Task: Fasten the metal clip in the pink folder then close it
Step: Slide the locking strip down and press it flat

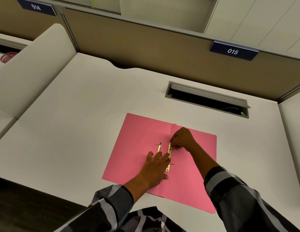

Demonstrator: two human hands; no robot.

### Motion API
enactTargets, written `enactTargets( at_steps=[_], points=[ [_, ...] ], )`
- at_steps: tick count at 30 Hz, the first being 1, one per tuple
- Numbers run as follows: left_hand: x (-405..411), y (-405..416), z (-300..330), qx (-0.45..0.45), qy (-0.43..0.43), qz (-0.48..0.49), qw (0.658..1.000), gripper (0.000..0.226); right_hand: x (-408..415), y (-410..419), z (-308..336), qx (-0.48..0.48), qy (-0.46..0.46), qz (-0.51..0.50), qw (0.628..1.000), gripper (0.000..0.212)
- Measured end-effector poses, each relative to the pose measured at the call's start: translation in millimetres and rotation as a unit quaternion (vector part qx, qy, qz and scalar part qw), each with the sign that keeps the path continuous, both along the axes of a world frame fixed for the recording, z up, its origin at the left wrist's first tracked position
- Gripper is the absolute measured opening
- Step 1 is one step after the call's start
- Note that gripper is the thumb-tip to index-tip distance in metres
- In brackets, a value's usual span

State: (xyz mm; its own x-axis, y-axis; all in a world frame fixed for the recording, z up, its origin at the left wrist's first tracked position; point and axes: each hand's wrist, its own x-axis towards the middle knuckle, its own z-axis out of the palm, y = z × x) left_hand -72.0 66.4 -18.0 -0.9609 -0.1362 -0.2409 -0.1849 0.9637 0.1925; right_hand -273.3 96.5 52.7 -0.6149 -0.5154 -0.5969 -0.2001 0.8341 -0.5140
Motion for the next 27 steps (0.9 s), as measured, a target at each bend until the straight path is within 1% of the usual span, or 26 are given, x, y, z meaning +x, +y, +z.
enactTargets(
  at_steps=[5, 10, 15, 18, 22, 25, 27],
  points=[
    [-0.3, 0.2, -0.2, 0.000, -0.005, -0.001, 1.000, 0.076, -1.8, -4.2, 0.5, 0.005, -0.040, -0.016, 0.999, 0.023],
    [0.1, -0.1, -0.1, -0.002, -0.005, -0.002, 1.000, 0.076, -0.3, -3.6, -0.8, -0.027, -0.066, -0.108, 0.992, 0.022],
    [-0.1, -0.1, 1.5, 0.001, -0.002, -0.002, 1.000, 0.075, 1.2, -1.5, -5.1, -0.029, -0.078, -0.168, 0.982, 0.024],
    [0.2, -0.2, 3.4, -0.002, -0.004, -0.005, 1.000, 0.075, 2.4, -1.9, -5.9, -0.034, -0.085, -0.188, 0.978, 0.023],
    [0.7, 0.6, 4.7, -0.002, -0.005, -0.004, 1.000, 0.076, 2.6, -2.2, -4.9, -0.034, -0.099, -0.220, 0.970, 0.020],
    [0.6, 0.8, 5.1, -0.004, -0.005, -0.004, 1.000, 0.076, 2.6, -0.7, -6.5, -0.023, -0.119, -0.256, 0.959, 0.010],
    [0.9, 0.7, 5.5, -0.006, -0.005, -0.005, 1.000, 0.076, 2.9, 0.0, -8.2, -0.016, -0.130, -0.275, 0.953, 0.010]
  ],
)
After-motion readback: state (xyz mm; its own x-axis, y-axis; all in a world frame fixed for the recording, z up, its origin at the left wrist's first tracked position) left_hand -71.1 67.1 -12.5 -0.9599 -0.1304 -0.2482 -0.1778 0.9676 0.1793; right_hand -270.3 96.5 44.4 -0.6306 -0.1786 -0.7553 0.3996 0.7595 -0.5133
